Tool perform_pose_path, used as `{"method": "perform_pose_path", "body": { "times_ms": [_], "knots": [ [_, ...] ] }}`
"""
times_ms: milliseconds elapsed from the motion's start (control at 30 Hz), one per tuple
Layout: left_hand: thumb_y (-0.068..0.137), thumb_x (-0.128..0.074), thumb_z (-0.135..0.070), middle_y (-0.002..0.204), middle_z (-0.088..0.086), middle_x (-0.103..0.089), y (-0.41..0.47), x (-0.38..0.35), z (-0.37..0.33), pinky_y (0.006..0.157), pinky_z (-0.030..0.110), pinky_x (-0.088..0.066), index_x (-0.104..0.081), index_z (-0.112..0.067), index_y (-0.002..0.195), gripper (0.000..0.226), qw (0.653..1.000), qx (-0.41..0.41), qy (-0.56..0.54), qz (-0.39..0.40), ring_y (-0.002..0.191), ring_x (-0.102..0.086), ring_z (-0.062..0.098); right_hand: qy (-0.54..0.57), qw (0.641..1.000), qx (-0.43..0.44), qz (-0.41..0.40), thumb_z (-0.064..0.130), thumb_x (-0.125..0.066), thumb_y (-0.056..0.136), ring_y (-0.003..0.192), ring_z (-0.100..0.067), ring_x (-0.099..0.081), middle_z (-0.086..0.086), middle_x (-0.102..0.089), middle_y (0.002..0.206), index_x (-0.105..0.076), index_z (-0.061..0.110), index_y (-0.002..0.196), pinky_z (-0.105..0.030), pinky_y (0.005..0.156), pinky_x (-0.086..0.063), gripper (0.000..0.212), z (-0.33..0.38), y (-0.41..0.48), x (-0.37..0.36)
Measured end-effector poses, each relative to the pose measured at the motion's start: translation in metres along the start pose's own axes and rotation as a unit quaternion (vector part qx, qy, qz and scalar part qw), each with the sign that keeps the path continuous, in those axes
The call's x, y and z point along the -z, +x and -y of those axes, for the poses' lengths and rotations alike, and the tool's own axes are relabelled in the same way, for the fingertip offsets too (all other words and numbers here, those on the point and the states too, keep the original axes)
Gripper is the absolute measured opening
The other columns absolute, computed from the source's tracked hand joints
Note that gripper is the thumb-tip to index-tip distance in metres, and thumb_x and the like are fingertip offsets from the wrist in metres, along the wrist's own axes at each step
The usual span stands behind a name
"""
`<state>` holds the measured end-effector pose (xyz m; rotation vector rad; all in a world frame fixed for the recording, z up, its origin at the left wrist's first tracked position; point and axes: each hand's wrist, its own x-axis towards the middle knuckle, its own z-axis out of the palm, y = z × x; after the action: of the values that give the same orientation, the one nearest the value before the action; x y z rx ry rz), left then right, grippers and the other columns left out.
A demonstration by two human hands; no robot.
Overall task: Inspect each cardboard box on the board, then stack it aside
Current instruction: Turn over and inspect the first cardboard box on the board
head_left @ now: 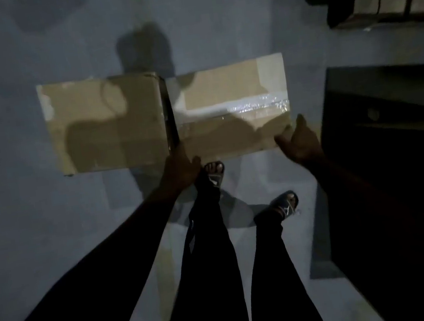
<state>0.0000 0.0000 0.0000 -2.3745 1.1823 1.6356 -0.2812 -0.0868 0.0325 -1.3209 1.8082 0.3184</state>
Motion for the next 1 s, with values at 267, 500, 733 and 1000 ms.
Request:
{"method": "perform_pose_path", "body": {
  "times_ms": [267,500,733,1000],
  "knots": [
    [0.078,-0.040,-0.027,0.093,0.036,-0.050,0.024,-0.003,-0.009,0.071,0.055,-0.033,-0.045,0.016,0.123,0.063,0.988,0.036,-0.069,-0.132,0.083,-0.051,0.051,0.083,0.993,-0.080,-0.005,0.036,-0.064,0.094,0.121,-0.036,-0.056,-0.019,-0.060,0.129,-0.045,0.003,0.134,-0.032,0.090,-0.042,0.056,0.000,0.063,-0.017],
    [0.064,-0.054,-0.027,0.117,0.011,-0.065,0.032,0.001,-0.021,0.079,0.049,-0.060,-0.014,-0.045,0.153,0.099,0.971,0.113,-0.183,-0.101,0.095,-0.067,0.035,0.126,0.988,-0.085,-0.003,0.029,-0.062,0.094,0.123,-0.033,-0.055,-0.014,-0.057,0.136,-0.042,0.006,0.141,-0.027,0.088,-0.042,0.056,0.001,0.058,-0.008],
    [0.058,-0.055,-0.030,0.124,0.008,-0.064,-0.013,0.032,-0.037,0.085,0.056,-0.057,-0.043,-0.026,0.142,0.085,0.966,0.088,-0.219,-0.110,0.106,-0.064,0.034,0.143,0.989,-0.046,-0.001,0.035,-0.074,0.075,0.110,-0.030,-0.062,-0.010,-0.063,0.125,-0.045,0.011,0.137,-0.047,0.094,-0.056,0.072,0.006,0.003,0.009],
    [0.072,-0.057,-0.032,0.139,0.011,-0.056,-0.113,0.085,-0.084,0.102,0.037,-0.047,-0.034,-0.016,0.151,0.083,0.979,-0.004,-0.173,-0.107,0.121,-0.056,0.034,0.228,0.969,-0.025,-0.091,0.016,-0.068,0.090,0.114,-0.029,-0.057,-0.013,-0.059,0.129,-0.039,0.007,0.143,-0.034,0.090,-0.048,0.061,0.007,-0.112,0.049]
  ]
}}
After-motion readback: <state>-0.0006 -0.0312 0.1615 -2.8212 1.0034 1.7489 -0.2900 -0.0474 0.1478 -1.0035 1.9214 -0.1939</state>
